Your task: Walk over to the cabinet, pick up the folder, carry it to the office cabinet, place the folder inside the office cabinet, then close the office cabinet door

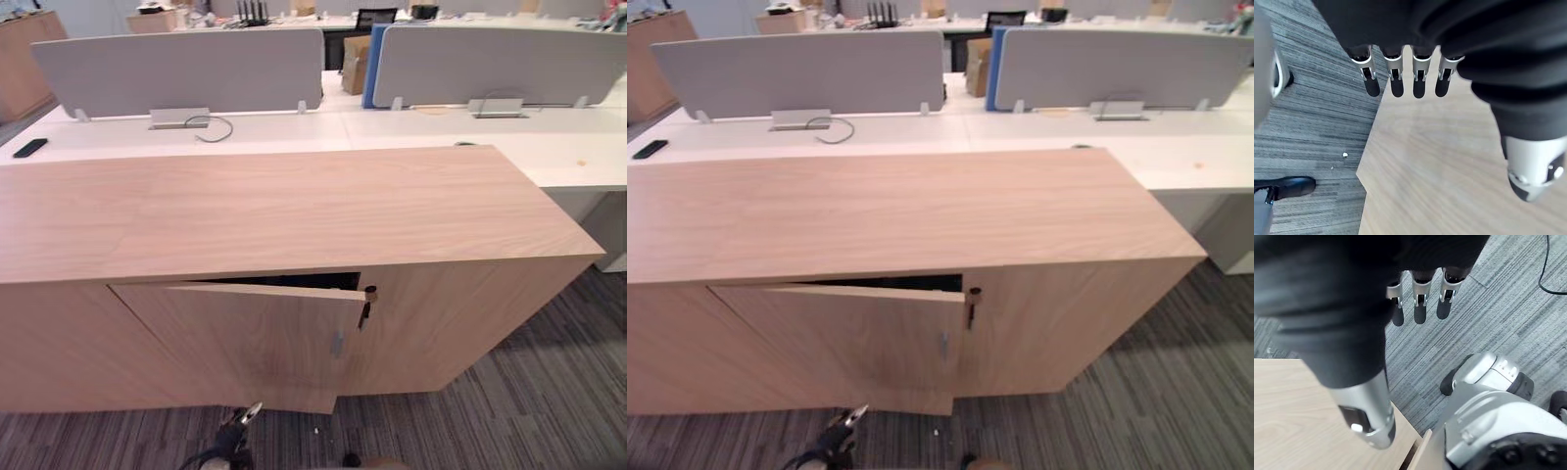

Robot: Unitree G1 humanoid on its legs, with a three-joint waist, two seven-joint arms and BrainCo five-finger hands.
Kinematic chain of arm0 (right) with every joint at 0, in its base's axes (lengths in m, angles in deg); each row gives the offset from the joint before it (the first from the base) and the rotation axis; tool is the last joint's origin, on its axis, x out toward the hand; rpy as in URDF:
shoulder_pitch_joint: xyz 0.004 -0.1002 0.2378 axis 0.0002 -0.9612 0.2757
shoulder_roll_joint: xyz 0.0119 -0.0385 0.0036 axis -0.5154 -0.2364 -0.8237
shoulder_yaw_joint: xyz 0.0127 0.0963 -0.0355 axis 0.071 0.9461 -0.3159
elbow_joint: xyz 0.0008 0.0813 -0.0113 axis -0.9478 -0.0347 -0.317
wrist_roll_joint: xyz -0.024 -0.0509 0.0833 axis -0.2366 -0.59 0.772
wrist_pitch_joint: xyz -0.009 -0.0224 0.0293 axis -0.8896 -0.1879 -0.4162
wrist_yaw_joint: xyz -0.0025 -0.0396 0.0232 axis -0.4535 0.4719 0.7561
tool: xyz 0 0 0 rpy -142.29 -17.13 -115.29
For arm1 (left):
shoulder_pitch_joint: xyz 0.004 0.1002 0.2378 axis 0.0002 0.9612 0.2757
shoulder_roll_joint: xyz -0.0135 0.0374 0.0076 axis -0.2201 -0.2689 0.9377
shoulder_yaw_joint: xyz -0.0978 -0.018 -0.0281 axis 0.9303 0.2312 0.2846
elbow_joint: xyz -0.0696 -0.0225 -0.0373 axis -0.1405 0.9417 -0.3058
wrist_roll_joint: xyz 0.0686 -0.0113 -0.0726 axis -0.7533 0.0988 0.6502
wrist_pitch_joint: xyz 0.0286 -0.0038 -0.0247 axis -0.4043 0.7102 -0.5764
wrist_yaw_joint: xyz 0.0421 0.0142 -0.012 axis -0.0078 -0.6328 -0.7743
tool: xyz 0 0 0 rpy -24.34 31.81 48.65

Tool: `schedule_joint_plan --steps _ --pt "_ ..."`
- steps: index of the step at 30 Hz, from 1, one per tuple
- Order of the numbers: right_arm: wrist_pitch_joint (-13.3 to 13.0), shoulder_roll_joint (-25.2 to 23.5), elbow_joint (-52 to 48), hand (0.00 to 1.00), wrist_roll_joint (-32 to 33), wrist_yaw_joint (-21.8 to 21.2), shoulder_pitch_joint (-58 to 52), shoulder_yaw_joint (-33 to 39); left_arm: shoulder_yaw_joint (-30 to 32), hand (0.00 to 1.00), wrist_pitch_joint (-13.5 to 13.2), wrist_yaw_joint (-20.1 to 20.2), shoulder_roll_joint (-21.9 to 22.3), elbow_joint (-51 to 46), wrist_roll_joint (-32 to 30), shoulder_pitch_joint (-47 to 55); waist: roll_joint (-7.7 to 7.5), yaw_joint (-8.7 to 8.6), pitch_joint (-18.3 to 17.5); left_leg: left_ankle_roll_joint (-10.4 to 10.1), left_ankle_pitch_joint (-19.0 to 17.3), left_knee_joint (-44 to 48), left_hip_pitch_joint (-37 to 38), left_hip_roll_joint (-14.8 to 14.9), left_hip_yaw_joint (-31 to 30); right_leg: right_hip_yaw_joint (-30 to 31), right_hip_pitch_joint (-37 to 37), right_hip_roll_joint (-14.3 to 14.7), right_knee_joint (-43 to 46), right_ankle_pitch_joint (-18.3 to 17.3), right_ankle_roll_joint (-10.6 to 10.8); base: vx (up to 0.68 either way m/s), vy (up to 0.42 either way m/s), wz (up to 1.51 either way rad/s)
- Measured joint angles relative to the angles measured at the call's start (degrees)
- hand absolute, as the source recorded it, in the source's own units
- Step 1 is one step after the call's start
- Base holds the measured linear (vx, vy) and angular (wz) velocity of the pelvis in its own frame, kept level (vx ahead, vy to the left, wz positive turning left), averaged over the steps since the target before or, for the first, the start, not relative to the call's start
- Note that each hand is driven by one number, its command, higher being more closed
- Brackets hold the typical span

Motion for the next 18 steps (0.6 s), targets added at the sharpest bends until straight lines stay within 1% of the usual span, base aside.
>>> schedule_joint_plan --steps 1,2,4,7,9,11,15,18 --pt "0.0 -0.2 -0.4 0.0 0.0 -0.1 -0.1 0.3 0.5 0.0 0.0 0.1 -0.4 0.1 -1.8 0.6 0.13 -0.14 -0.2 0.5 1.4 -3.6 1.0 -2.3 0.9 0.3 -0.6 -1.3 -0.3 0.5 0.7 0.07 0.227 -0.25" --pt "0.0 -0.4 -0.4 0.0 0.0 -0.2 -0.1 0.5 0.8 0.0 0.1 0.1 -0.4 0.2 -2.8 0.9 0.27 -0.39 -0.4 0.8 2.6 -6.2 1.6 -3.7 1.1 0.3 -1.1 -2.0 -0.7 0.8 1.2 0.07 0.201 -0.15" --pt "0.0 -0.4 -0.3 0.0 0.0 -0.6 -0.1 1.1 1.7 0.0 0.1 0.1 -0.6 0.8 -3.9 0.8 0.43 -0.27 -0.4 0.9 3.7 -8.7 2.3 -5.2 1.3 0.0 -1.4 -2.7 -1.5 1.2 1.8 0.06 0.095 -0.03" --pt "0.0 -0.4 -0.3 0.0 -0.1 -0.7 0.0 1.5 2.1 0.0 0.2 0.1 -0.8 1.3 -3.9 0.9 0.45 -0.02 -0.5 0.8 3.8 -9.1 2.3 -5.1 0.9 -1.1 -1.3 -2.5 -1.8 1.2 1.9 0.05 0.013 0.05" --pt "0.0 -0.4 -0.1 0.0 -0.1 -0.9 0.1 1.5 2.0 0.0 0.2 0.1 -0.1 1.3 -3.9 0.7 0.47 0.03 -0.5 0.5 4.2 -9.8 2.3 -4.9 -0.3 -3.4 -0.5 -2.1 -2.4 1.3 1.9 0.02 -0.038 0.23" --pt "0.0 -0.4 0.1 0.0 -0.1 -0.9 0.1 1.5 1.8 0.0 0.1 0.1 0.1 1.3 -3.9 0.4 0.52 0.27 -0.5 0.3 4.6 -10.2 2.4 -4.7 -0.6 -3.8 -0.3 -1.8 -2.6 1.2 1.9 0.0 -0.041 0.13" --pt "0.2 -0.2 0.2 0.0 0.0 -0.9 0.1 1.5 -0.2 0.0 0.0 0.2 0.7 1.2 -3.9 -0.4 0.92 0.54 -0.3 0.3 5.6 -10.9 2.3 -4.6 -2.6 -6.1 0.3 -1.7 -2.7 1.2 1.8 -0.05 -0.049 0.21" --pt "0.4 0.2 0.1 0.0 0.0 -0.9 0.1 0.2 -1.3 0.0 0.0 0.2 0.6 1.2 -3.9 -0.5 0.8 0.63 -0.3 0.4 6.1 -11.2 2.3 -4.7 -3.1 -6.6 0.2 -1.9 -2.7 1.2 1.7 -0.1 -0.005 0.08"
